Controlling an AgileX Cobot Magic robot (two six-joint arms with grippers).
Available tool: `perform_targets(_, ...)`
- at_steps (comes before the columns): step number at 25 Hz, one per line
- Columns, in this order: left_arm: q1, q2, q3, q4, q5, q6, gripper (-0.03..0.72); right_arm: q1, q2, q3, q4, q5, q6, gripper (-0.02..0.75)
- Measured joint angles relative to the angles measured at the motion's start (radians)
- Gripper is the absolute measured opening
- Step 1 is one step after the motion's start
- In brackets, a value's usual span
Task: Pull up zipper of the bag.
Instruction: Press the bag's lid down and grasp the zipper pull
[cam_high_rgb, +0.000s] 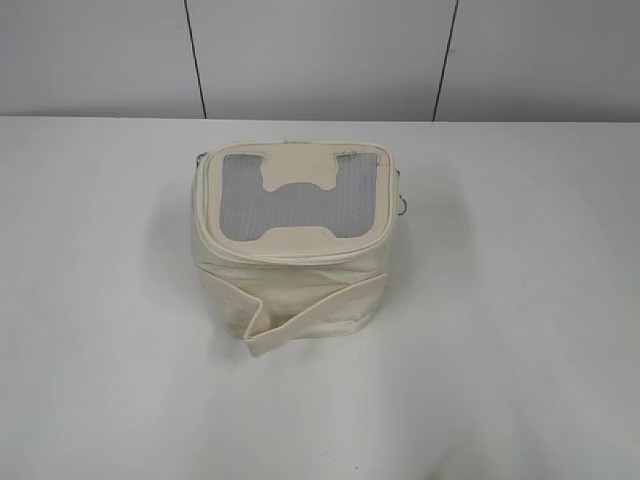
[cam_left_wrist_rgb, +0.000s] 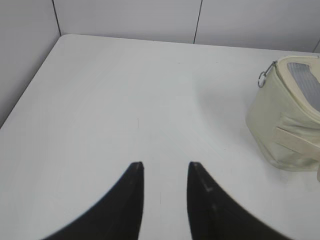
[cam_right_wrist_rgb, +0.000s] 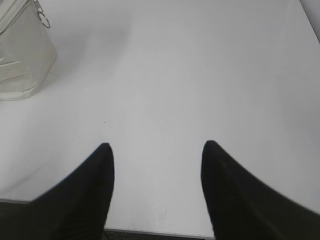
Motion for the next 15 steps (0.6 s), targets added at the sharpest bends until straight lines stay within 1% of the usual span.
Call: perform_targets(15,0.0,0.0,0.0,0.0,0.0,0.0,0.241,0.0,0.0,0.0,0.0,0.0,0.0,0.44)
